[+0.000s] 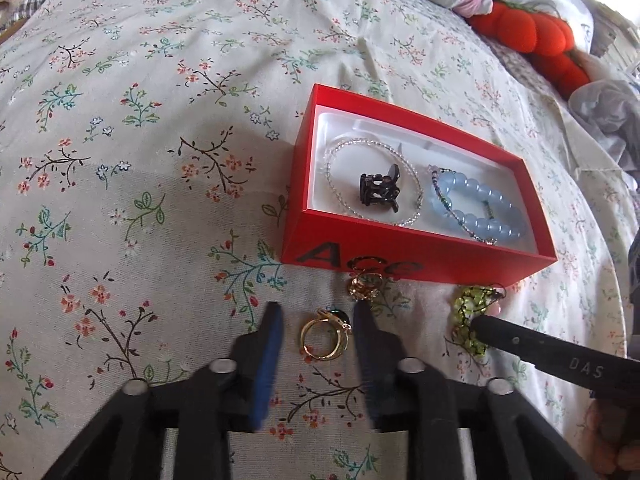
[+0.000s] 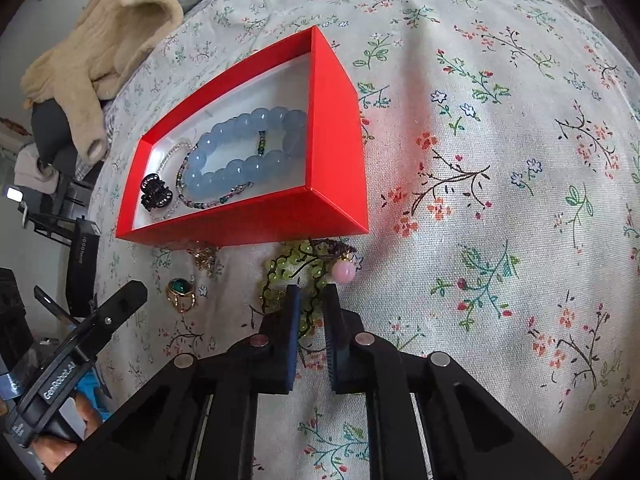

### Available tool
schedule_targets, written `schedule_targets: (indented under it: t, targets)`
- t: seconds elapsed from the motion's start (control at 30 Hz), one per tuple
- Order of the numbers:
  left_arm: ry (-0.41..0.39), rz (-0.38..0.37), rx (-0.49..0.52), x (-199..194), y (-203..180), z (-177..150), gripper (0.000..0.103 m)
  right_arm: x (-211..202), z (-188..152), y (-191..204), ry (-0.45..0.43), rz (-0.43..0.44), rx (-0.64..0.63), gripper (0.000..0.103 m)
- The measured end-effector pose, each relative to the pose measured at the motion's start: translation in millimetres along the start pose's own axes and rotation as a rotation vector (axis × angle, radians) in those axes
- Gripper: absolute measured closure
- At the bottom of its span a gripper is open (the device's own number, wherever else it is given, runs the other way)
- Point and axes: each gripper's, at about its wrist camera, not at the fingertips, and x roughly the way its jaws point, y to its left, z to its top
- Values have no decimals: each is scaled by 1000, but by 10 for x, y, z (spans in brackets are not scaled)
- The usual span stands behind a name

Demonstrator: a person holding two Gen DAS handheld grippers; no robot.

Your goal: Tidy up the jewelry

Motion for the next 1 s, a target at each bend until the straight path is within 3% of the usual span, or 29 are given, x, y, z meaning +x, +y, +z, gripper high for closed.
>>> schedule_targets:
  t: [0.1, 0.3, 0.47, 0.5, 0.53, 0.63, 0.7, 0.8, 1.0]
  targets:
    - [17, 2, 1, 49, -1, -8, 66, -54, -8, 27, 2, -30, -24, 100]
    - [38, 4, -22, 170, 10, -13, 66, -239, -23, -127, -7, -63, -22, 100]
    - [42, 26, -17, 269, -42, -14, 66, -319, 26, -308, -10, -34, 34, 99]
    - [44, 31, -15, 286, -52, -18, 68, -348, 41, -329, -17, -31, 40, 99]
    - [41, 34, -14, 294, -61, -25, 80, -371, 59, -340, -20, -30, 41, 98]
    - [22, 54, 2, 278, -97, -36, 84, -421, 101, -338, -23, -31, 33, 97]
    - [5, 69, 25, 239, -130, -28, 103, -427, 113, -321, -15, -29, 26, 92]
    - [5, 72, 35, 192, -138, -16, 103, -375, 89, -278, 1, -31, 20, 74]
    - [23, 45, 22, 172, -99, -27, 103, -178, 15, -233, 27, -67, 16, 73]
